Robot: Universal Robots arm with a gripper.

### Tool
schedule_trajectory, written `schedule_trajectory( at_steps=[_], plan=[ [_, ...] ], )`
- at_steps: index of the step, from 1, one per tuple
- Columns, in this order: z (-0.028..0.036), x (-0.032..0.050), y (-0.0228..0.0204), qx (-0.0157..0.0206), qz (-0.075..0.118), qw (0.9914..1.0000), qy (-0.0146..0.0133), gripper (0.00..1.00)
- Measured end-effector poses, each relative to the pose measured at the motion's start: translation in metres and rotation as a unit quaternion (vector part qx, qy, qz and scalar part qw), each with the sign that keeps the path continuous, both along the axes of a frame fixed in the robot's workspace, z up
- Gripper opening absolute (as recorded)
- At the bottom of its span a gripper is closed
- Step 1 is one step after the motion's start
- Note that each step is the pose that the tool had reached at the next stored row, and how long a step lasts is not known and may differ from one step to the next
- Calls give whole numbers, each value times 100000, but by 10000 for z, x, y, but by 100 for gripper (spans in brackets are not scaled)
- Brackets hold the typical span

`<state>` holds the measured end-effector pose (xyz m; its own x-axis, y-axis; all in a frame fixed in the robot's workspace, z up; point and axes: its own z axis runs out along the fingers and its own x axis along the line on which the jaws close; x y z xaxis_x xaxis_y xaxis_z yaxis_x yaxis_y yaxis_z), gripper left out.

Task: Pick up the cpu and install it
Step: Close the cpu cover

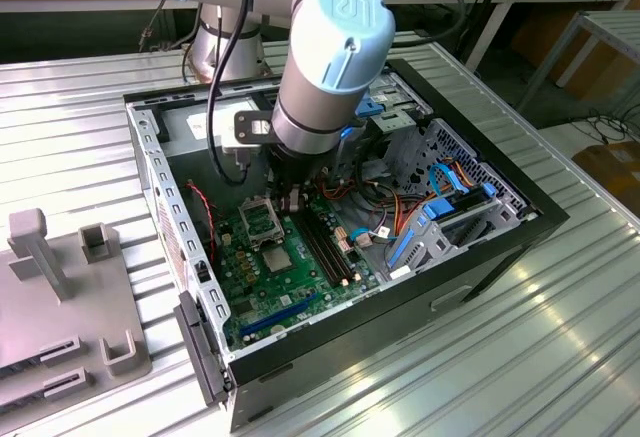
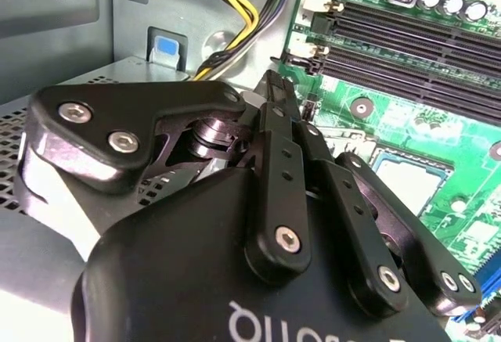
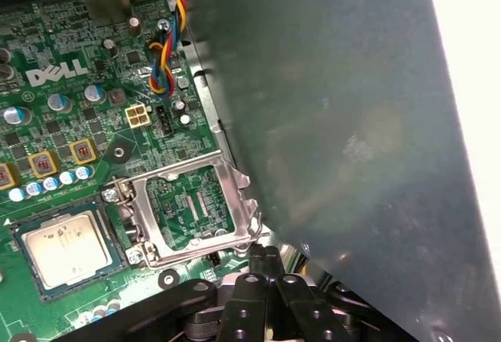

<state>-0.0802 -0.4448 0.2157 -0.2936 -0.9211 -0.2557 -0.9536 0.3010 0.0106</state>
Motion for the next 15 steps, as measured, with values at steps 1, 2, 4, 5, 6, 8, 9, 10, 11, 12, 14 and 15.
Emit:
schedule_trajectory(
  at_steps=[1, 2, 4, 5, 6, 8, 9, 10, 11, 12, 14, 15],
  plan=[
    [6, 0, 0, -130, -1, 100000, 37, 11],
    [12, -1, 0, -269, -10, 100000, 76, 11],
    [23, 0, 1, -548, -4, 99998, 158, 11],
    [29, 0, 0, -686, -3, 99997, 196, 11],
    [58, -1, -1, -1314, -3, 99991, 394, 11],
    [244, -1, -4, -1731, 5, 99978, 1173, 11],
    [259, -1, -8, -1730, 2, 99978, 1194, 11],
    [263, -1, -10, -1729, 4, 99978, 1202, 11],
    [269, -1, -12, -1734, 6, 99978, 1212, 11],
    [272, -1, -13, -1731, 3, 99978, 1215, 11],
    [280, -1, -17, -1733, 6, 99977, 1225, 11],
    [284, -1, -19, -1729, 7, 99978, 1226, 11]
  ],
)
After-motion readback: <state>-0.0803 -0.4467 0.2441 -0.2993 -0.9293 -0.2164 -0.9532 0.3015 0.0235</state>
